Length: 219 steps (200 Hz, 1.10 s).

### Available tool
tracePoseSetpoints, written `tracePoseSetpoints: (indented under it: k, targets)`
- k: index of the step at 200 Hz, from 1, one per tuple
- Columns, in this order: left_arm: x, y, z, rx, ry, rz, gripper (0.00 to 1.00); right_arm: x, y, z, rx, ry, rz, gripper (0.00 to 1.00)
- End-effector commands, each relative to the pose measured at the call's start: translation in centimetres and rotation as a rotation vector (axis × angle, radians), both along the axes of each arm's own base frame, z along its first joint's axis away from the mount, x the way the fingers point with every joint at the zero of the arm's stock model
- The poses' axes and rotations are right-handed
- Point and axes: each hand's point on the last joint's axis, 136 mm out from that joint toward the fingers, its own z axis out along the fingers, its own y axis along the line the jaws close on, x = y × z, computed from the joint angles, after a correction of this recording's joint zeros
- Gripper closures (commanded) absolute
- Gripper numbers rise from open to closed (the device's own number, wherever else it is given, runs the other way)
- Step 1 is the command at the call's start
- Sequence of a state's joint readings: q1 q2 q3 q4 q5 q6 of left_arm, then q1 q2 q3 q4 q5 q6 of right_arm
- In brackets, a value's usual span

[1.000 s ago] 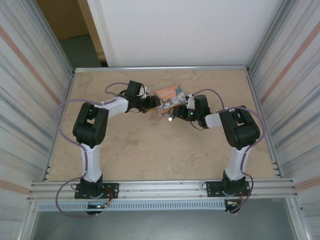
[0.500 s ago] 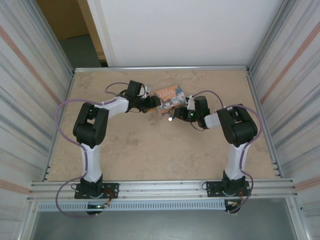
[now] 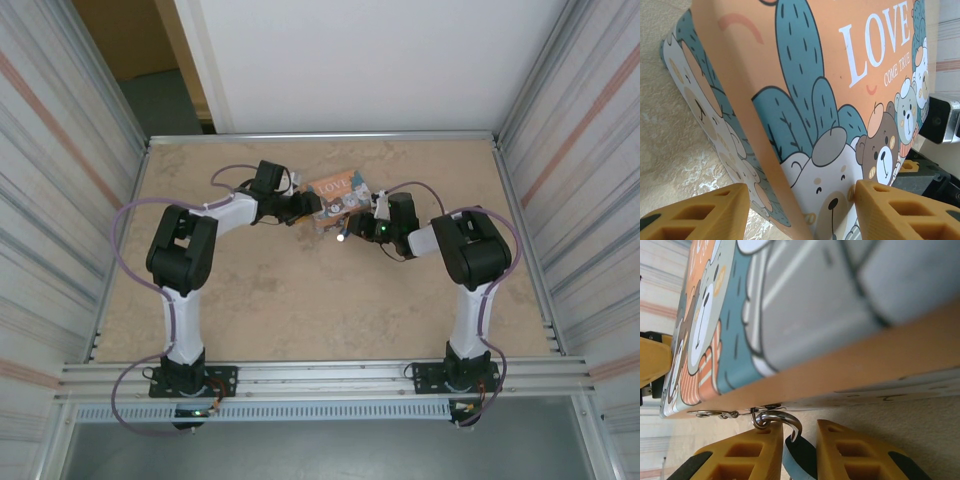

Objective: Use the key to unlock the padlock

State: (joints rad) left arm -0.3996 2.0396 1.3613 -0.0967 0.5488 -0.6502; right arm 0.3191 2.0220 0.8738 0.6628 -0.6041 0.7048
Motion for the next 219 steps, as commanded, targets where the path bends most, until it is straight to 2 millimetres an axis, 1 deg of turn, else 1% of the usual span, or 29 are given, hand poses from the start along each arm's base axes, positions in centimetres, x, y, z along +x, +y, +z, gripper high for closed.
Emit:
tracePoseSetpoints:
  k: [1, 87, 140, 191, 219]
  targets:
    - [-1.0, 0.3, -2.6, 0.067, 0.059, -0.008, 0.43, 1.1, 0.0, -0.3, 0.024, 0.008, -0.034, 0.78]
    - [-1.6, -0.3, -3.1, 0.074, 0.067, -0.017, 0.43, 2.1, 0.1, -0.5, 0.092, 0.035, -0.124, 0.81]
    - [-1.6, -0.2, -3.2, 0.075, 0.067, -0.014, 0.43, 2.5, -0.2, -0.8, 0.106, 0.047, -0.181, 0.83]
    - [-2.0, 0.1, -3.7, 0.081, 0.074, -0.008, 0.43, 2.9, -0.5, -0.5, 0.122, 0.042, -0.226, 0.89]
    - [-2.1, 0.3, -3.9, 0.089, 0.075, -0.005, 0.43, 2.9, -0.9, -0.1, 0.115, 0.033, -0.252, 0.95]
